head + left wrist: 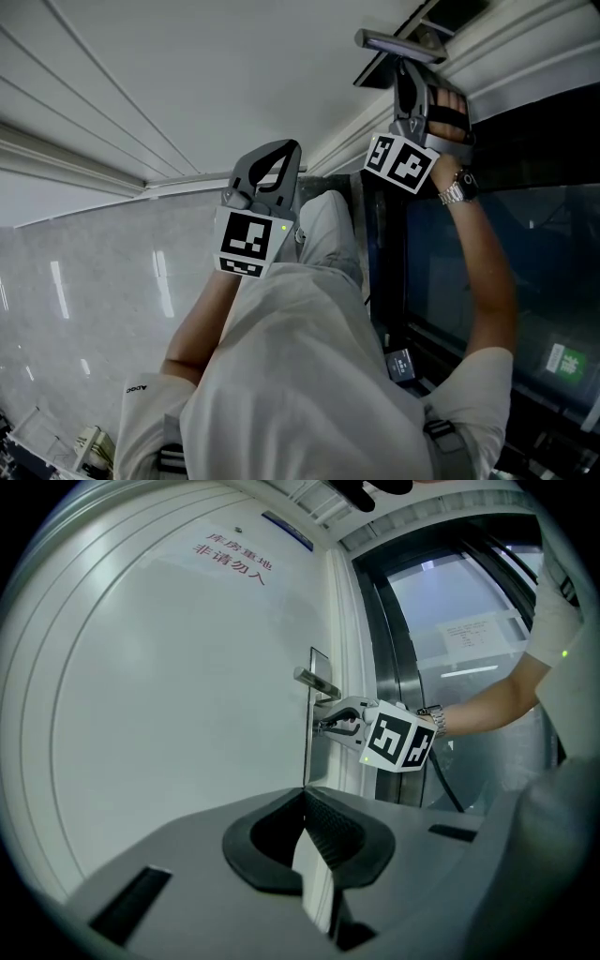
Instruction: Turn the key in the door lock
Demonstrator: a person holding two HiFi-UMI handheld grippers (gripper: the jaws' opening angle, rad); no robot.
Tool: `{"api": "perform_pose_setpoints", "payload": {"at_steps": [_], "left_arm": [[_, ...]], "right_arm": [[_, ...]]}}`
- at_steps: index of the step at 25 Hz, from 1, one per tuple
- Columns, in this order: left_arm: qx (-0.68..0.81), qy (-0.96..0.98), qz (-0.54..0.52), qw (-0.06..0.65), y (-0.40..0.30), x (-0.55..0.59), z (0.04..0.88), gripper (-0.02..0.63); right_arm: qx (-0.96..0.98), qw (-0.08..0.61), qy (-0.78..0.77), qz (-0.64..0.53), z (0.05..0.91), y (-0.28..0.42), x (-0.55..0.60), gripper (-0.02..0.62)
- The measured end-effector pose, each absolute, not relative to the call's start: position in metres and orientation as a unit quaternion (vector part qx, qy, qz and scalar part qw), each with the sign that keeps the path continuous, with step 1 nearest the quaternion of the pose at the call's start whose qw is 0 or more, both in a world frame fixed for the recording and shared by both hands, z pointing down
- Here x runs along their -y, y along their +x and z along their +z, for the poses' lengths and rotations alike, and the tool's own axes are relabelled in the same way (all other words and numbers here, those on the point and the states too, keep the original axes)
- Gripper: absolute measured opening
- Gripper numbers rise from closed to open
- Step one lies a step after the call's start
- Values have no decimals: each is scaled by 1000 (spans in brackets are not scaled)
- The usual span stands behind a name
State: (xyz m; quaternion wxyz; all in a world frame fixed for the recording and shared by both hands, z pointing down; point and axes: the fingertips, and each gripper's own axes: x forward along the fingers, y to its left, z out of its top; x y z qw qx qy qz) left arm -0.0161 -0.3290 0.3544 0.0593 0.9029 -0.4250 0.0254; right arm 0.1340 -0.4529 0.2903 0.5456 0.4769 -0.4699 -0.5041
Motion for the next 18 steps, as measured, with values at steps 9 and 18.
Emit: {"api": "perform_pose_setpoints", "payload": {"at_steps": [9,18], "left_arm": [[435,898,25,63,-23,330,356,9],[437,897,25,64,-24,328,357,9]], "right_arm": [[518,489,529,-461,286,134,453,61],[567,427,585,-394,282,135,455,32]]}}
